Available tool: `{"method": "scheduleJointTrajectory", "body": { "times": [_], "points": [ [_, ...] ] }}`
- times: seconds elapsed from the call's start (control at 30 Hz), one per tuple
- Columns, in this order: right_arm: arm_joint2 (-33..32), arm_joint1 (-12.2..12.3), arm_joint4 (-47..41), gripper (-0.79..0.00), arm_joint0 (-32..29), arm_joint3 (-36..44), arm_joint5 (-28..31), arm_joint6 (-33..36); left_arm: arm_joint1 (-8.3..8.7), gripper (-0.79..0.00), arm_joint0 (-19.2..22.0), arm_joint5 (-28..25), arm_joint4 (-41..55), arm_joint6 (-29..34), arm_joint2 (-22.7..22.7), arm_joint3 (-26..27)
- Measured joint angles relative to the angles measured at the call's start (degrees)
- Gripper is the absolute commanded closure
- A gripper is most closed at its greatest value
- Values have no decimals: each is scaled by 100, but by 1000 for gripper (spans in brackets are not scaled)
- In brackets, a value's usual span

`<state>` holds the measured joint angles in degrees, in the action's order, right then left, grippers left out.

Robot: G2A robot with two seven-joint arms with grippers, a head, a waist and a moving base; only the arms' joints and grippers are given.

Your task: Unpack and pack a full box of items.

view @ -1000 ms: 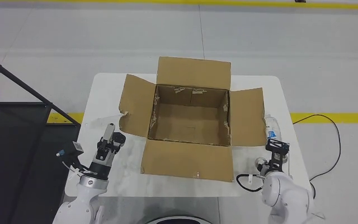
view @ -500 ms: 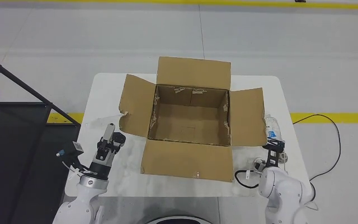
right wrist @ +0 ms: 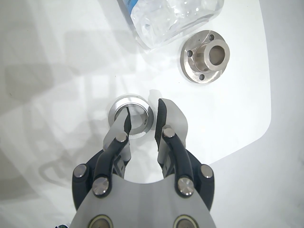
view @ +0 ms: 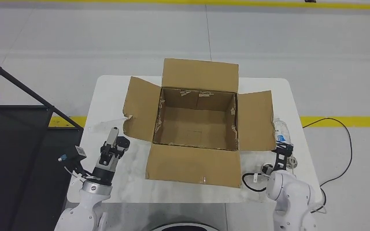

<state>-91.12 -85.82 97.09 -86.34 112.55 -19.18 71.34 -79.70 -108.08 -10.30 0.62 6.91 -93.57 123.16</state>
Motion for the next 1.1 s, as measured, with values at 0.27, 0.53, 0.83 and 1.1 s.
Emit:
{"method": "scheduleJointTrajectory", "body": {
  "times": [0.27, 0.53, 0.83, 1.1],
  "points": [
    [-81, -21, -152, -699, -434, 849, -208, -388, 0, -785, 0, 0, 0, 0, 0, 0],
    [-502, -64, -1557, -785, -918, 2139, -291, -1254, 0, -785, 0, 0, 0, 0, 0, 0],
    [-1559, -5, -4259, -785, -741, 2209, 963, -1964, 0, -785, 0, 0, 0, 0, 0, 0],
    [-2246, 135, -5637, -785, -116, 1989, 1411, -1366, 0, -785, 0, 0, 0, 0, 0, 0]
  ]
}}
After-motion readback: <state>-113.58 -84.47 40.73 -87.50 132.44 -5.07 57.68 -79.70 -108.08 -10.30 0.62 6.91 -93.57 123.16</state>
